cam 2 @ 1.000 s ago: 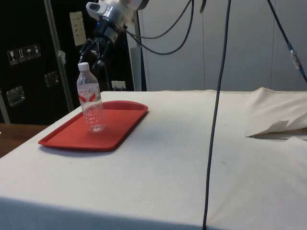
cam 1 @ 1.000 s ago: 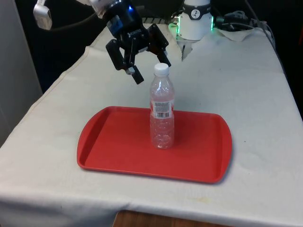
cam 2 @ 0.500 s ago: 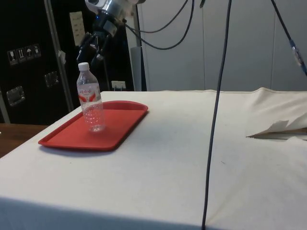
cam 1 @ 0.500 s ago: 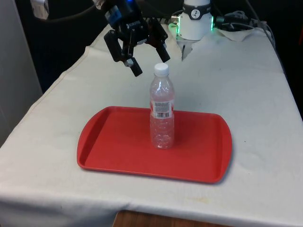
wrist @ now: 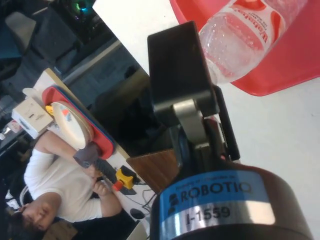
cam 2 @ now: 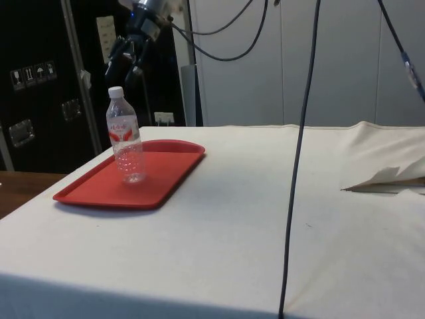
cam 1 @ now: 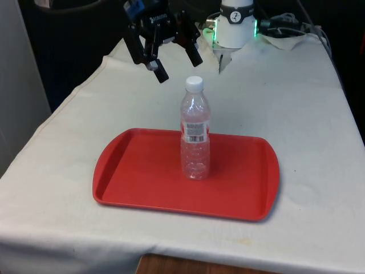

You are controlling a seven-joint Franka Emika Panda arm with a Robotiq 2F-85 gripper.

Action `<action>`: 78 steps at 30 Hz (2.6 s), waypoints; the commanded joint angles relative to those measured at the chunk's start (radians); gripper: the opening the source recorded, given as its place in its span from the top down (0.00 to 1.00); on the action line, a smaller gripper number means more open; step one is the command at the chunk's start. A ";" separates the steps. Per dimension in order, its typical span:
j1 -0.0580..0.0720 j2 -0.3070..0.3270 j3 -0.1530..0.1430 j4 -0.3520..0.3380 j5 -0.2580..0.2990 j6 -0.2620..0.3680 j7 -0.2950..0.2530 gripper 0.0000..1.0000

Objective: Place the bottle upright on the tray.

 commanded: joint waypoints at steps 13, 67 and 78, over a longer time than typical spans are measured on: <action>0.010 -0.015 -0.009 0.025 -0.092 -0.012 0.068 0.00; 0.050 -0.029 -0.009 0.081 -0.376 -0.039 0.190 0.00; 0.061 -0.029 -0.009 0.088 -0.444 -0.042 0.208 0.00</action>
